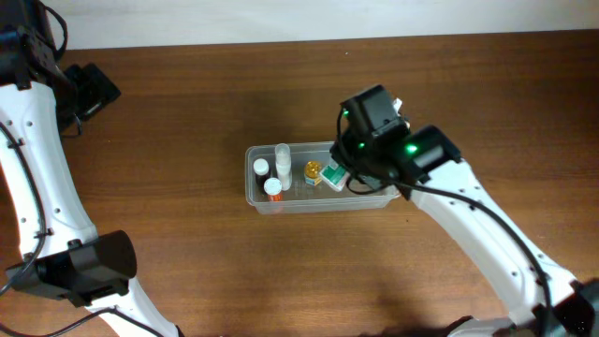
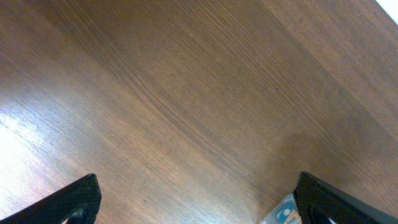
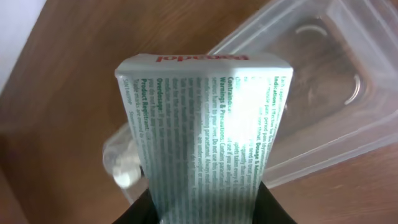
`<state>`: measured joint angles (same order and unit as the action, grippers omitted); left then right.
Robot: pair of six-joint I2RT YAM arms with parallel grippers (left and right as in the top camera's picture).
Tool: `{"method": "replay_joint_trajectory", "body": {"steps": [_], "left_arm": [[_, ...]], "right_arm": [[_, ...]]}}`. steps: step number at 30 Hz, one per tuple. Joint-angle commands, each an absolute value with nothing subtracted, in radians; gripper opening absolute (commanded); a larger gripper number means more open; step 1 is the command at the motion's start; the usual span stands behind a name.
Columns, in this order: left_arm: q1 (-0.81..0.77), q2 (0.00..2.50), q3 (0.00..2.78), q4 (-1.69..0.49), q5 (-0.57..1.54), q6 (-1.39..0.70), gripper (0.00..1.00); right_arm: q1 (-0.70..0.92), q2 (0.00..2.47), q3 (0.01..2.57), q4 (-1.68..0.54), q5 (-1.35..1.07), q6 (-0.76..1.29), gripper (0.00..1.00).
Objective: Pack container
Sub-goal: 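Carry the medicine box over the container's right end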
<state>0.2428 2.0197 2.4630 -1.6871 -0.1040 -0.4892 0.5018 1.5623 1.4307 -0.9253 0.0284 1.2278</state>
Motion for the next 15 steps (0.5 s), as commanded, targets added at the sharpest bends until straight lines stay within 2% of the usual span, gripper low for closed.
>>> {"method": "replay_joint_trajectory", "body": {"steps": [1,9,15], "left_arm": [[0.245,2.010,2.473,-1.688,-0.101,-0.473,1.00],[0.245,2.010,2.473,-1.687,-0.101,-0.473,1.00],[0.245,2.010,2.473,-1.687,-0.101,-0.473,1.00]], "right_arm": [[0.519,1.610,1.441,-0.923,0.100,1.444,0.29],[0.519,1.655,1.434,-0.930,0.110,1.660,0.25],[0.519,1.663,1.411,-0.943,0.170,1.742,0.23]]}}
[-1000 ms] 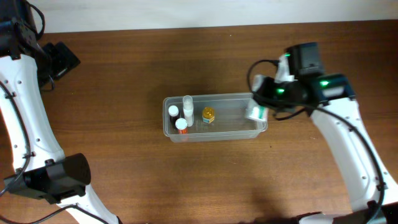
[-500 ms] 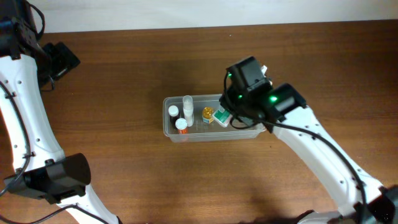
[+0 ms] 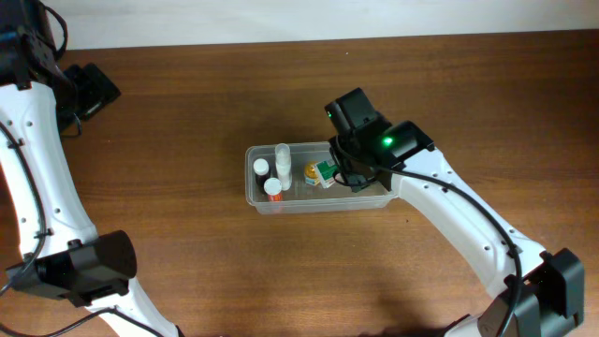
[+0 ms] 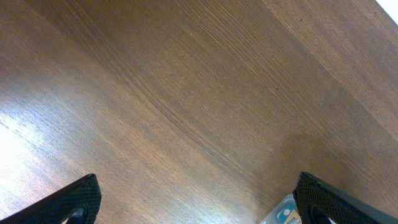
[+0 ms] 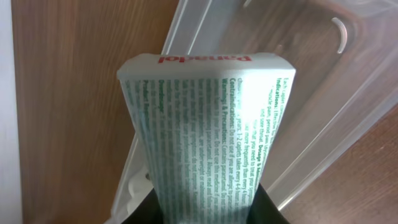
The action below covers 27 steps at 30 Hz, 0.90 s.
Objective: Pack container
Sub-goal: 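Carry the medicine box over the container's right end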
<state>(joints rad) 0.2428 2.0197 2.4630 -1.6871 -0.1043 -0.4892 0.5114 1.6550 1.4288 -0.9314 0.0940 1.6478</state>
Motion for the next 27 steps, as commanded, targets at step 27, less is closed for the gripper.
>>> {"method": "replay_joint_trajectory", "body": {"steps": [27], "left_arm": [[0.245,2.010,2.473,-1.687,-0.101,-0.473,1.00]], "right_arm": [[0.517,1.761,1.383,-0.976,0.225,1.798,0.23]]}}
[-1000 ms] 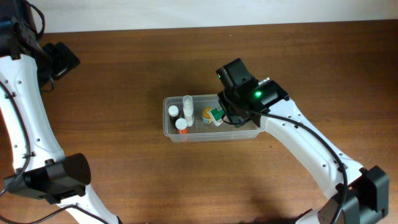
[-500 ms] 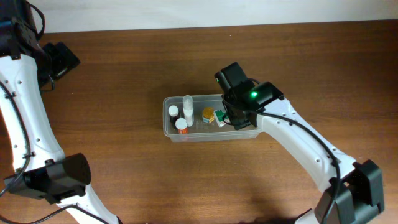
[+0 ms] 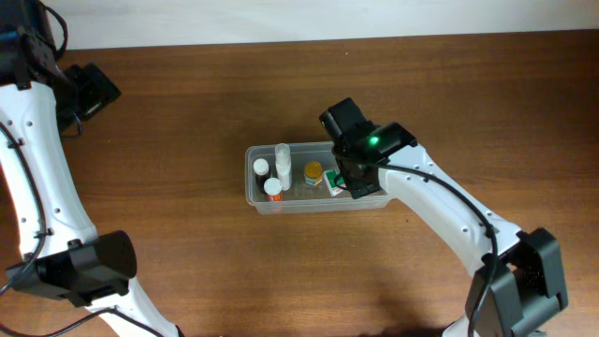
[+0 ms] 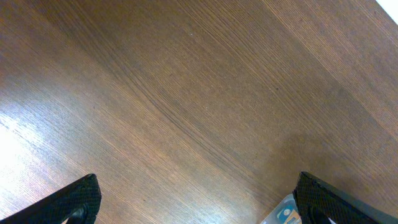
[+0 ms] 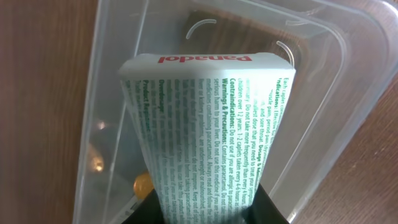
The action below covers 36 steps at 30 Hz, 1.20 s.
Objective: Pack container
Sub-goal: 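Carry the medicine box over the container's right end, then lower the medicine box into the container beside the gold-capped jar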
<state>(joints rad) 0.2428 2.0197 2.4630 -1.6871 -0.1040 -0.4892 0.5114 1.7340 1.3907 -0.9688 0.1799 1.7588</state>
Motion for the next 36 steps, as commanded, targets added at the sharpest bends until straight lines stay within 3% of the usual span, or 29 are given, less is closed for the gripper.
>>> {"method": "replay_joint_trajectory", "body": {"steps": [1,28,31,36], "left_arm": [[0.245,2.010,2.473,-1.687,-0.101,-0.473,1.00],[0.245,2.010,2.473,-1.687,-0.101,-0.473,1.00],[0.245,2.010,2.473,-1.687,-0.102,-0.473,1.00],[0.245,2.010,2.473,-1.687,-0.101,-0.473,1.00]], "right_arm": [[0.517,1.765,1.383,-0.976,0.225,1.806,0.23],[0.516,1.774,1.327,-0.874,0.247,1.946,0.24],[0.516,1.774,1.327,-0.878,0.248,1.942,0.42],[0.516,1.774,1.327,-0.887,0.248,1.919,0.42]]}}
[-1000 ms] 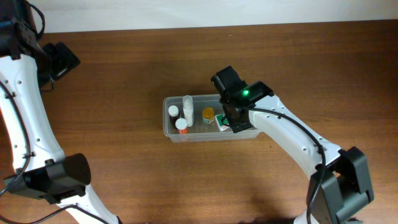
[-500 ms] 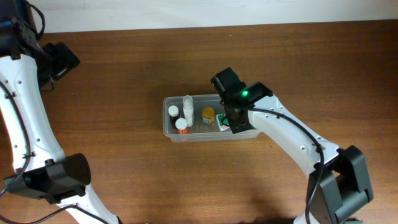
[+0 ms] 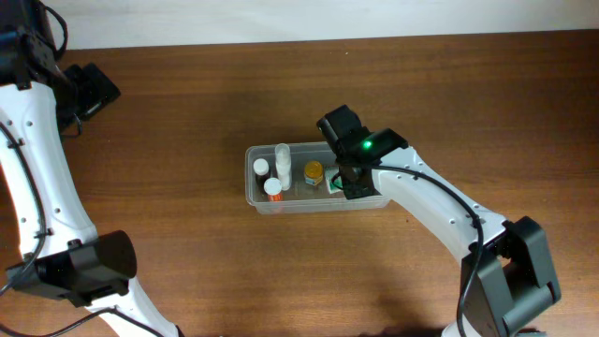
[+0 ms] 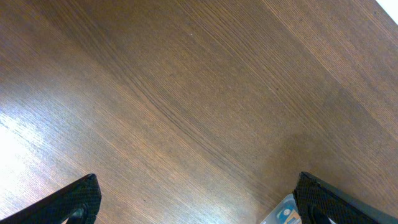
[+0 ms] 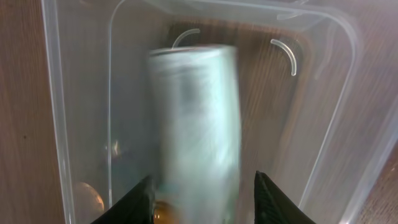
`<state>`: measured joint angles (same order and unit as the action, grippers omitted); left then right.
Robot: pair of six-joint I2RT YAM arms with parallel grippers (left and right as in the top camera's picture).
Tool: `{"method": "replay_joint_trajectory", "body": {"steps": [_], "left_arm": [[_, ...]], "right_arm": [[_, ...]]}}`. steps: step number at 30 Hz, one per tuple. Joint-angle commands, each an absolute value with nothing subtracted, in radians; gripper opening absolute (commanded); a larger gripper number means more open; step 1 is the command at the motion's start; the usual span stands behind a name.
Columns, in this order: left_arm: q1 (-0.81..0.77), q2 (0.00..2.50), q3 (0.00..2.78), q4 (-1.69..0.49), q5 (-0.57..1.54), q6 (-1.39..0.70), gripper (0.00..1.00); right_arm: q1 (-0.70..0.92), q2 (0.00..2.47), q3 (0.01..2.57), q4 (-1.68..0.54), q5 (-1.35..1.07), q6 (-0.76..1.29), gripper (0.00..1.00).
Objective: Pack container
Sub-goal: 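Lower the medicine box into the container beside the gold-capped jar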
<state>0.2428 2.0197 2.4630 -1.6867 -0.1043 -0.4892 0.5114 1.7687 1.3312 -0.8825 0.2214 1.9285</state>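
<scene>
A clear plastic container (image 3: 251, 183) sits mid-table. A white and green medicine box (image 5: 196, 124) shows blurred inside it, between the spread fingers of my right gripper (image 5: 202, 205), which is open and touches neither side of the box. In the overhead view the box (image 3: 332, 182) lies in the container's right half, under the right gripper (image 3: 348, 180). My left gripper (image 4: 199, 208) is open over bare wood, far from the container.
The container also holds two small capped bottles (image 3: 261, 168), a tall white tube (image 3: 283, 159) and an amber jar (image 3: 313, 172). A blue-labelled packet (image 4: 285, 215) lies by the left gripper's right finger. The left arm (image 3: 37, 140) runs down the table's left edge.
My right gripper has opened and let go of the medicine box, which now shows blurred inside the container. The left arm has not moved.
My right gripper held the box above the container's right end, then turned over its rim. Then it held the box down inside the container's right half. Now the jaws are apart and the box is loose in the container.
</scene>
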Motion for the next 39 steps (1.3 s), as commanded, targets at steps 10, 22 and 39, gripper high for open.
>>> {"method": "replay_joint_trajectory", "body": {"steps": [10,22,39], "left_arm": [[0.245,2.010,2.473,-1.687,-0.101,-0.473,1.00],[0.245,2.010,2.473,-1.687,-0.101,-0.473,1.00],[0.245,2.010,2.473,-1.687,-0.101,-0.473,1.00]], "right_arm": [[0.512,1.771,1.328,-0.891,0.260,1.808,0.33],[0.508,1.766,1.393,-0.823,0.396,0.713,0.04],[0.364,1.771,1.391,-0.769,-0.083,0.000,0.04]]}}
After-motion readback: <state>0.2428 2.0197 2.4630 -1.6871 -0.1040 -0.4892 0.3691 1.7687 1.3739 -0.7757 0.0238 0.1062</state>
